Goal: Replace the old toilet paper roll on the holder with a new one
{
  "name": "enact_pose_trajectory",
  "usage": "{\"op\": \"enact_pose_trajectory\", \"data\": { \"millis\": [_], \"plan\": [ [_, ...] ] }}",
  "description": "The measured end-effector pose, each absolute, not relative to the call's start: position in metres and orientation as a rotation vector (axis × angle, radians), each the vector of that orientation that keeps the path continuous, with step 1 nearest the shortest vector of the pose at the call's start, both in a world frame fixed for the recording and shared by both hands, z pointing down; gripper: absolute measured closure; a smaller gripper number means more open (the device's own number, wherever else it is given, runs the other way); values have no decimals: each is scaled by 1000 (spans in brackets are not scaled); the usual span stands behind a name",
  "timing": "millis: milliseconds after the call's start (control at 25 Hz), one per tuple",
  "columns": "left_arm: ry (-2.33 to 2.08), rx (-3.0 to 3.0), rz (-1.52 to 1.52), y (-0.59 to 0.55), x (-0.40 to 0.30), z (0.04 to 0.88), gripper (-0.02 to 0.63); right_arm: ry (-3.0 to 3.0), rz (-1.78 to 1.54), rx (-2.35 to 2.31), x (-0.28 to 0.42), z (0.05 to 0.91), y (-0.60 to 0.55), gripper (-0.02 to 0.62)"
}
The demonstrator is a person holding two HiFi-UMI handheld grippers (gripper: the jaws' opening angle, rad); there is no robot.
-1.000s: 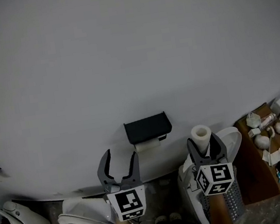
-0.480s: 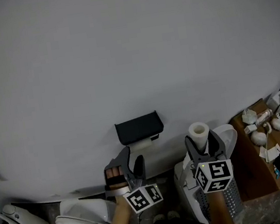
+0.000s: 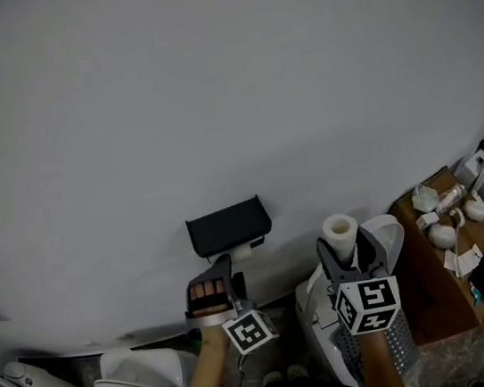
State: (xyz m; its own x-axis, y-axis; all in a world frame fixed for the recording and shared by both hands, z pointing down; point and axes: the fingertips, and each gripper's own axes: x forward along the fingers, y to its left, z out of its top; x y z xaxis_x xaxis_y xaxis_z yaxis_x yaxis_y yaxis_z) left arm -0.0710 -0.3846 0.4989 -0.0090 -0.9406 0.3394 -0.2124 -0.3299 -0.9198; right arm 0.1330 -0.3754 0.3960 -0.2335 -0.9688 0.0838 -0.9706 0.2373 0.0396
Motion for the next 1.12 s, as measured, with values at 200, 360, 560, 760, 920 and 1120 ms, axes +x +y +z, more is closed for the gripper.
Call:
{"op": "enact_pose_trajectory", "data": {
  "millis": [200, 360, 560, 760, 920, 1120],
  "plan": [
    [1215, -1608, -1416, -396, -71, 508, 354, -2392, 34, 1885, 138, 399, -377, 301],
    [1191, -1571, -1433, -406, -72, 514, 373, -2379, 37, 1900, 146, 400, -378, 301],
    [1170, -1521, -1481, -415, -77, 519, 393, -2360, 45, 1925, 154, 401, -381, 299],
    [1183, -1513, -1470, -419, -74, 519, 422, -2341, 52, 1942, 162, 404, -382, 301],
    [1175, -1531, -1431, -425, -61, 515, 423, -2321, 60, 1963, 170, 405, -383, 301],
    [1132, -1554, -1389, -431, -33, 515, 425, -2298, 57, 1992, 183, 405, -381, 299]
  ]
}}
